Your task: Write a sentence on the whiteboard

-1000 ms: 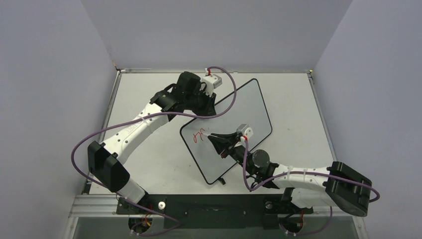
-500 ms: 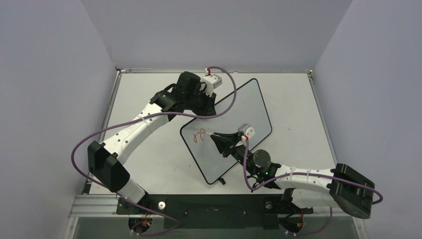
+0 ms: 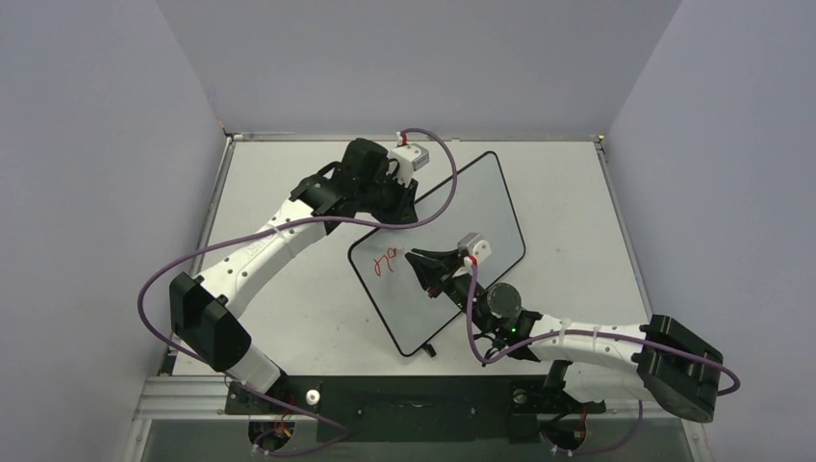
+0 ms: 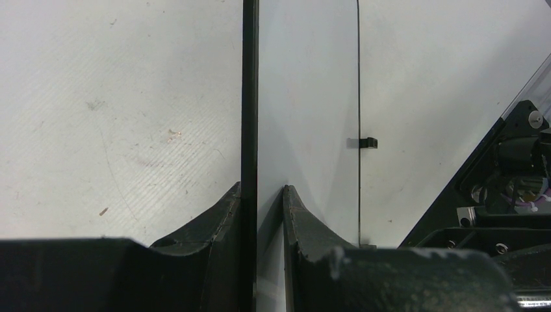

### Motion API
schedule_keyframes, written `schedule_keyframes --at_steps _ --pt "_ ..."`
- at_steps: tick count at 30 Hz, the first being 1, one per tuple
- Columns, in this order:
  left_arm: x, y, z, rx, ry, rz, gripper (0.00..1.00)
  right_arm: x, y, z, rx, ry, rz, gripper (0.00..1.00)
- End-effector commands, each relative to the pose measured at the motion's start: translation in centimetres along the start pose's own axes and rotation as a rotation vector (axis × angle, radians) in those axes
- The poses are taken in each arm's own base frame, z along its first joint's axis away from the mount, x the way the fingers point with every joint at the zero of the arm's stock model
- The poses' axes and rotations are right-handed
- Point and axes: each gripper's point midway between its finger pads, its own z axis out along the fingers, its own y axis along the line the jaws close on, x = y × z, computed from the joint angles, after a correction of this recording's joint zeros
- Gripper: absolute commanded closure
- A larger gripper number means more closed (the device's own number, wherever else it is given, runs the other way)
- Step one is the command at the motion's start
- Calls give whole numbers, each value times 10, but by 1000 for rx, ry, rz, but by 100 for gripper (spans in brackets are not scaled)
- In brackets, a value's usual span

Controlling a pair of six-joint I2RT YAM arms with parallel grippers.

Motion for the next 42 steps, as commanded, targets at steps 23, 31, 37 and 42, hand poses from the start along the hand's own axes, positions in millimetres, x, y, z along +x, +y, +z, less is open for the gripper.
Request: schedule_keyframes --at_steps 23,31,37,42 --pt "-17 26 -11 -142 -60 112 100 40 -16 -19 42 98 -8 100" --pt "-17 27 -11 -145 -57 113 100 23 -20 -28 61 84 -30 100" --pt "-16 28 -10 -146 -52 114 100 -12 -18 -34 59 22 -41 100" --pt "-16 27 -9 -143 -54 113 100 -25 -20 -32 70 9 -76 100"
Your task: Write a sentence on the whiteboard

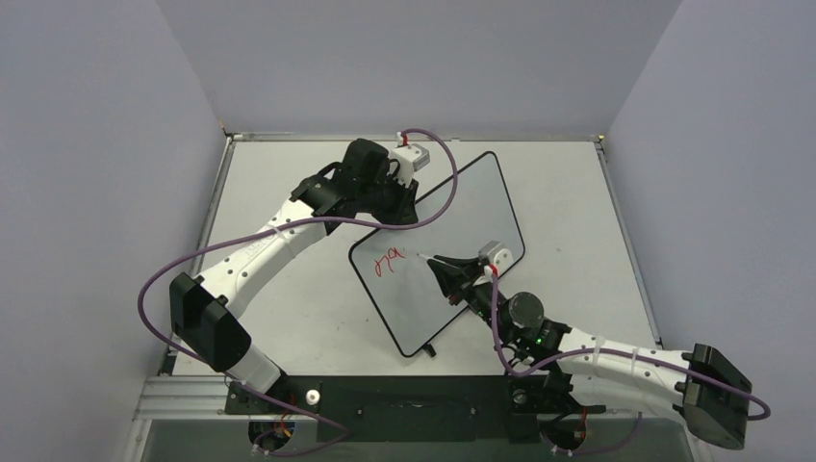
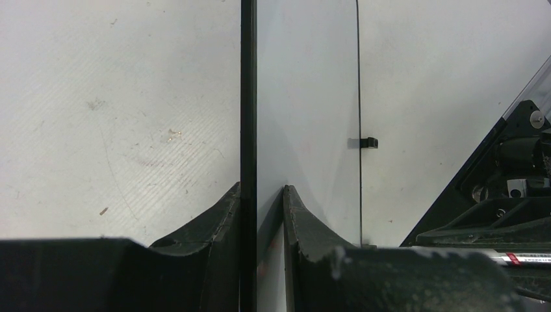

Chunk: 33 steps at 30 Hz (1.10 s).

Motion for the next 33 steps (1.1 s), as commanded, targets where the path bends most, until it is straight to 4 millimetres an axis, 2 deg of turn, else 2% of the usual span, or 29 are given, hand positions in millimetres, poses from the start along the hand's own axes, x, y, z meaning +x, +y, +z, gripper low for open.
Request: schedule_keyframes --at_steps 1,8,16,21,27,33 --pt "-15 28 -9 -138 -52 112 100 -16 -2 5 23 -17 -39 100" --pt "-11 27 -6 -130 -45 111 100 -23 -6 15 81 9 -22 100" --pt "-11 23 -8 -118 -60 111 100 -29 6 29 41 34 -34 100" --pt "-12 23 -10 -121 -69 113 100 -29 7 35 53 53 9 100" --pt "-12 23 -12 -126 -75 114 100 -30 -2 41 97 56 93 100" --pt "-13 23 -14 -129 -80 114 100 -33 6 46 57 51 127 100"
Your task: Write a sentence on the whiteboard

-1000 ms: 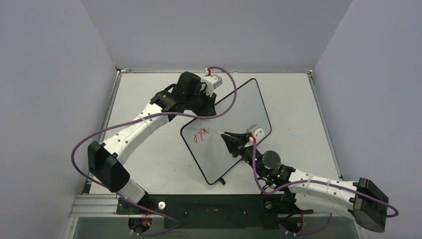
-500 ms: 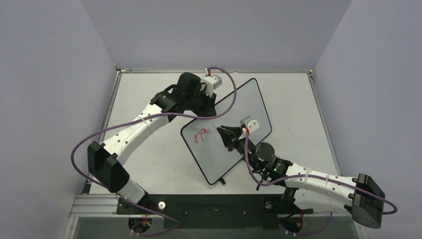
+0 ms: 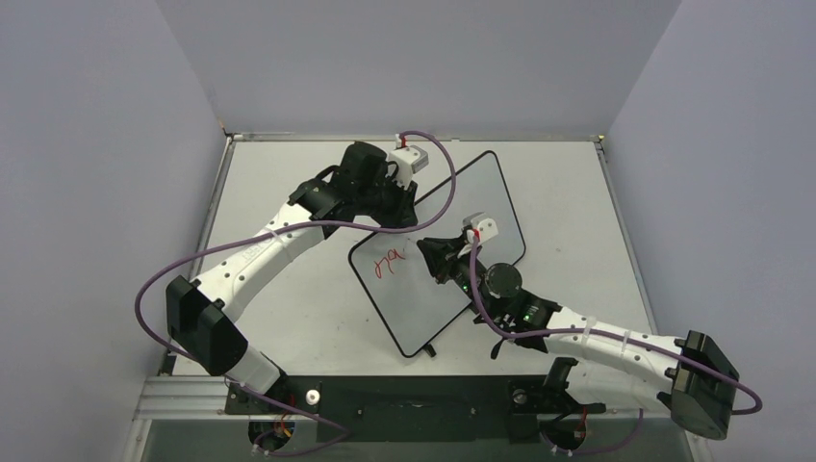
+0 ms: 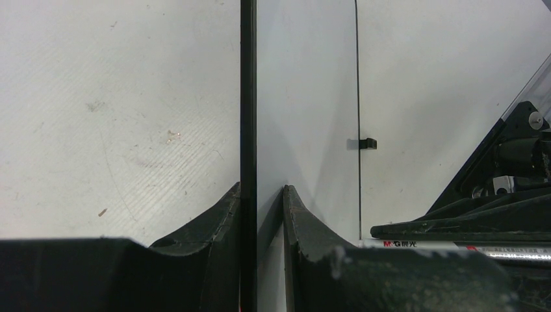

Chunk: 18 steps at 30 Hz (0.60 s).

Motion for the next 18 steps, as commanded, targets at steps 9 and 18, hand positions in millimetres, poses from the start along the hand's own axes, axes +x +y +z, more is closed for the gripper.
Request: schedule_keyframes --at_steps 9,18 --pt "-14 25 -12 -131 -60 111 100 -29 31 6 -139 -69 61 100" --pt "-14 25 -12 -133 -62 113 100 -28 29 12 -113 -76 67 100"
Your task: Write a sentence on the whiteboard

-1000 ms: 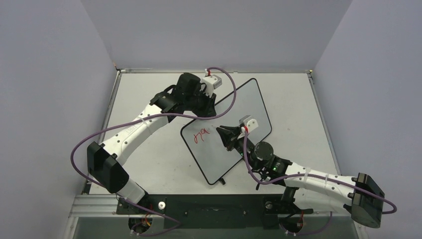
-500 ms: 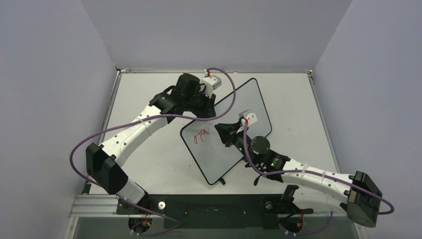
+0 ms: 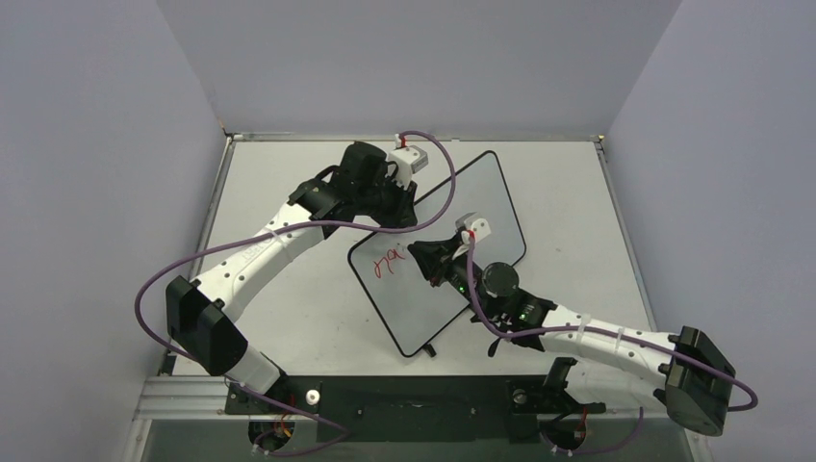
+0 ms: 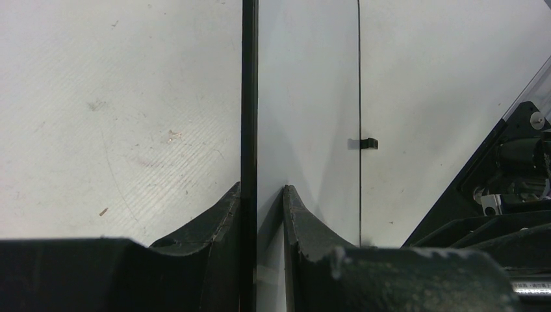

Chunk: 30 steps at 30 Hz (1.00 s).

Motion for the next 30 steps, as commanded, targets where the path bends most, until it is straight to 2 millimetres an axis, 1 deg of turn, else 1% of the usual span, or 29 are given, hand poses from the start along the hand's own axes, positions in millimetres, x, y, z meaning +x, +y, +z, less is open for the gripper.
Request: schedule_keyframes --at_steps 1,7,11,12,13,15,23,27,29,30 --pt "-14 25 -12 -133 -61 112 100 -31 7 9 -4 -89 30 100" --pt "-14 25 -11 -133 -61 113 100 -15 -2 7 30 -54 28 100" --pt "-14 25 -12 -134 -60 113 100 3 -9 1 42 -18 32 100" --pt "-14 25 -12 -135 -60 112 100 10 -11 -1 47 -3 30 100" --pt "-14 25 -12 -134 -60 112 100 12 -12 -3 48 1 34 100" --pt "-14 25 -12 -134 -60 112 100 26 -17 -9 58 29 36 100" --pt "-15 25 -12 -134 -61 113 100 61 -28 -30 81 102 53 100" --pt "-15 25 -13 -136 -62 113 100 68 -29 -38 90 125 47 100" --pt "-15 25 -12 -136 -62 113 100 66 -28 -41 90 126 47 100" --pt "-15 25 -12 -136 -61 112 100 61 -26 -42 84 116 48 100"
